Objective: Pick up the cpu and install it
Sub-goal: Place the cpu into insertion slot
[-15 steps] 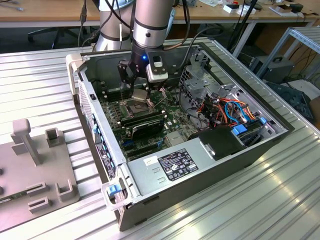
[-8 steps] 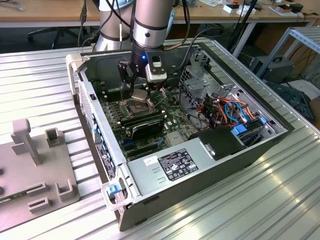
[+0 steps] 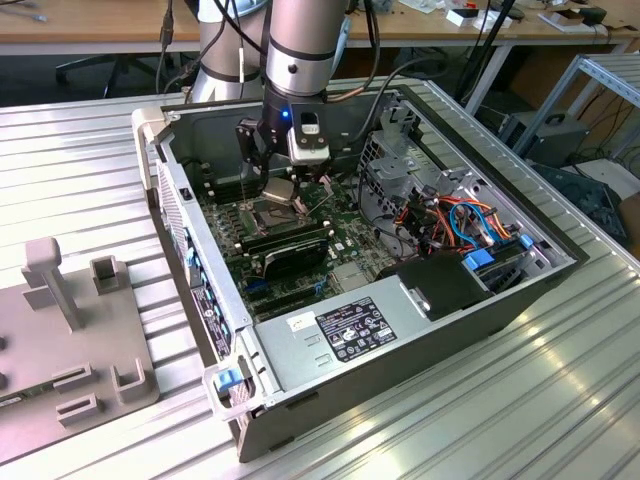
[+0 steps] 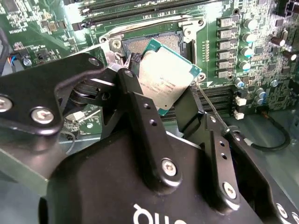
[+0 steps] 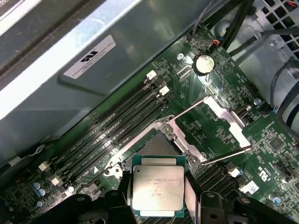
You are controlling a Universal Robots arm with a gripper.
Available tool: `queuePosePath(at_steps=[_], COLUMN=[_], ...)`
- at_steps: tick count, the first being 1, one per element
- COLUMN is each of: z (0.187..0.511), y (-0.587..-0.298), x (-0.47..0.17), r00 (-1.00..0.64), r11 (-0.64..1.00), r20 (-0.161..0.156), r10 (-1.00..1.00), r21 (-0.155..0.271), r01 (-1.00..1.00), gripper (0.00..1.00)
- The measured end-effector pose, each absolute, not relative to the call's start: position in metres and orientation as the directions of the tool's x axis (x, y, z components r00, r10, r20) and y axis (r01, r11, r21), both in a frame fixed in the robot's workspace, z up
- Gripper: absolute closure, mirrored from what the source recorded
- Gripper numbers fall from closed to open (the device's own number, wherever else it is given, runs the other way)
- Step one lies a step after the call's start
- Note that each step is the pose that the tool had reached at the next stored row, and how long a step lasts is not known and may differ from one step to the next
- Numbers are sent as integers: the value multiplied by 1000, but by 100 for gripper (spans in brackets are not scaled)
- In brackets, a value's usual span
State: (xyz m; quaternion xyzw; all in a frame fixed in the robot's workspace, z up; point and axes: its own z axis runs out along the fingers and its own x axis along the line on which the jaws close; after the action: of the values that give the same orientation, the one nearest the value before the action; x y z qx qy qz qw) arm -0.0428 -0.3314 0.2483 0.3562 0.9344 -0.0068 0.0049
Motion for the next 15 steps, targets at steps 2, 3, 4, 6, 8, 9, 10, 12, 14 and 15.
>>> queuePosePath(at_steps=[2, 3, 4, 6, 8, 9, 10, 12, 14, 15], z=[248, 248, 248, 248, 248, 248, 248, 247, 247, 247], y=[-331, -331, -331, -331, -331, -331, -331, -331, -331, -331], x=[-43, -43, -43, -43, -43, -43, -43, -43, -43, -43], r00=[-720, -709, -701, -684, -660, -651, -640, -615, -586, -573], r11=[720, 709, 701, 684, 660, 651, 640, 614, 586, 573], r20=[-14, -14, -14, -14, -14, -14, -14, -14, -14, -14], r10=[693, 705, 713, 729, 751, 759, 769, 789, 810, 819], r21=[-9, -9, -9, -9, -9, -9, -9, -9, -9, -9], r01=[694, 706, 713, 729, 751, 759, 769, 789, 810, 819], gripper=[45, 45, 45, 45, 45, 45, 45, 45, 45, 45])
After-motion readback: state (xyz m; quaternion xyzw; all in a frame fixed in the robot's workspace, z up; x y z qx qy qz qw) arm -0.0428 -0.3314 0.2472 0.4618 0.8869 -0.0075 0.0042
